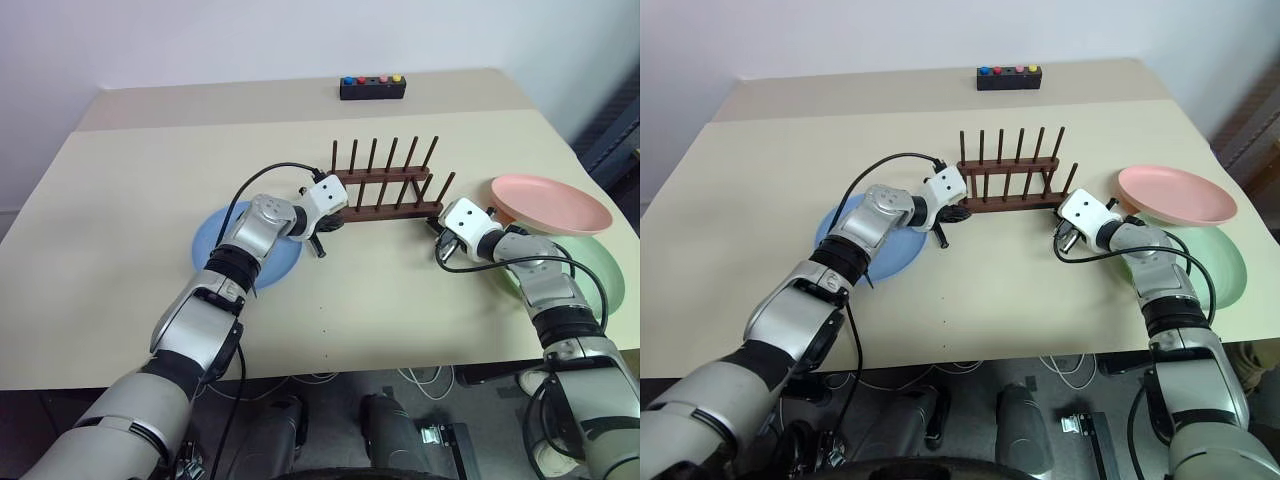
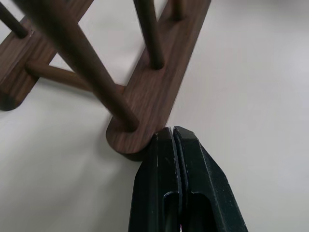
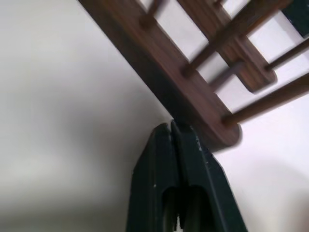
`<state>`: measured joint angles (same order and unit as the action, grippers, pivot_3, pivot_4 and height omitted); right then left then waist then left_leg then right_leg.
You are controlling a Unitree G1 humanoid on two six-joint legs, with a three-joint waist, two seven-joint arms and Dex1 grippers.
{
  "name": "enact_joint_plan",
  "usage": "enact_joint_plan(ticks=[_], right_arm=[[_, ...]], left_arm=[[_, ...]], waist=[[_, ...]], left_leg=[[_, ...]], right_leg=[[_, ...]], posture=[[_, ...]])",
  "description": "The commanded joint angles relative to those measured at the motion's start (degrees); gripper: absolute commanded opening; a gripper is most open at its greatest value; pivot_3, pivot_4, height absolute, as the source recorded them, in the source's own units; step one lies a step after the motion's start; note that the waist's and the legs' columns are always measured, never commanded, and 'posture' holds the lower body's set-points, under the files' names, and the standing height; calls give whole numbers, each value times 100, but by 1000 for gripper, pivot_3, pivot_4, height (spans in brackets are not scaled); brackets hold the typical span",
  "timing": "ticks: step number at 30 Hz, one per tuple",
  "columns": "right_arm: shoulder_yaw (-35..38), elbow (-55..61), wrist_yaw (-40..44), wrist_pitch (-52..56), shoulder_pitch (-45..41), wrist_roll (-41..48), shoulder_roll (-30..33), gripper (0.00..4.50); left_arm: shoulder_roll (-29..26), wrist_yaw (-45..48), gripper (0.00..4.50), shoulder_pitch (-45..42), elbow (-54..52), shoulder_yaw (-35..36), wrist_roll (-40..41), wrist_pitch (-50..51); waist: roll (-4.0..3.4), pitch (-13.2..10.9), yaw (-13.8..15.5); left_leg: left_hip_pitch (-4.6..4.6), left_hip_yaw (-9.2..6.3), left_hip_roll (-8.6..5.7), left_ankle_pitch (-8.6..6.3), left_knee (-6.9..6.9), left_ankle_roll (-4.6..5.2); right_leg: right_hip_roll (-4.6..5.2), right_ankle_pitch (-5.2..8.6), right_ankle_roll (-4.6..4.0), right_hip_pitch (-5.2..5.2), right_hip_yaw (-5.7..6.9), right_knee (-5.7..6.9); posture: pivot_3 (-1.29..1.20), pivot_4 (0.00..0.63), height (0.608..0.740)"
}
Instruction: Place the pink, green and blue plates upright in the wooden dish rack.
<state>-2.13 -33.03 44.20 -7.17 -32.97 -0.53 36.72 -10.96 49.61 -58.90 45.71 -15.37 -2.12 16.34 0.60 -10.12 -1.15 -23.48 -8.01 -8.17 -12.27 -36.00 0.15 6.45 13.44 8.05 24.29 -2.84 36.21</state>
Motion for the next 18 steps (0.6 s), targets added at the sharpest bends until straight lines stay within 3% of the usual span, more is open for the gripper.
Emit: enact_joint_plan(ticks=[1, 3, 4, 9, 11, 13, 18], right_arm=[[764, 1618, 805, 1404, 336, 1527, 270, 525], [1232, 2572, 1054, 2476, 599, 2415, 500, 1249], [1451, 2929, 1009, 2858, 702, 2648, 650, 1778], [2221, 3616, 478, 3813, 911, 2949, 1194, 4402], [2289, 3549, 235, 4073, 832, 2751, 1491, 4460], [1892, 3458, 372, 4181, 901, 2330, 1977, 4460], [1434, 2637, 466, 4096, 858, 1782, 2387, 4460]], left_arm=[[-359, 876, 514, 161, -1356, 582, 959, 1133], [-780, 1509, 1232, 409, -2371, 769, 1572, 1935], [-1109, 1877, 1814, 553, -2836, 769, 1836, 2317], [-2140, 2700, 4419, 924, -3639, 820, 2412, 2848], [-2211, 2754, 4469, 903, -3598, 1029, 2614, 2751], [-2157, 2759, 4469, 871, -3609, 1204, 2772, 2520], [-1985, 2811, 4469, 868, -3794, 1428, 3230, 2498]], waist=[[-1, -1, -1], [-5, -3, -12], [-7, -3, -18], [-9, 0, 22], [-9, 0, 57], [-10, -1, 90], [-8, 0, 47]], left_leg=[[-1, 0, 0, -2, 1, 4], [-6, -3, 4, -8, 1, 13], [-9, -3, 4, -8, 1, 13], [1, -3, 6, -9, 1, 14], [2, -2, 4, -9, -1, 14], [-1, -2, -1, -10, -4, 16], [-2, 1, 0, -12, 1, 19]], right_leg=[[0, 0, 0, 2, 0, 0], [-2, 0, 0, 8, 0, 3], [-1, 0, 0, 13, -1, 4], [-3, 0, -1, 3, -1, 4], [0, 0, -2, 0, -1, 3], [5, 0, -2, -1, 1, 0], [6, 0, -1, -2, 1, -8]], posture=[[0, 150, 740], [0, 150, 740], [0, 150, 740], [0, 150, 740], [0, 150, 740], [0, 150, 740], [0, 150, 740]])
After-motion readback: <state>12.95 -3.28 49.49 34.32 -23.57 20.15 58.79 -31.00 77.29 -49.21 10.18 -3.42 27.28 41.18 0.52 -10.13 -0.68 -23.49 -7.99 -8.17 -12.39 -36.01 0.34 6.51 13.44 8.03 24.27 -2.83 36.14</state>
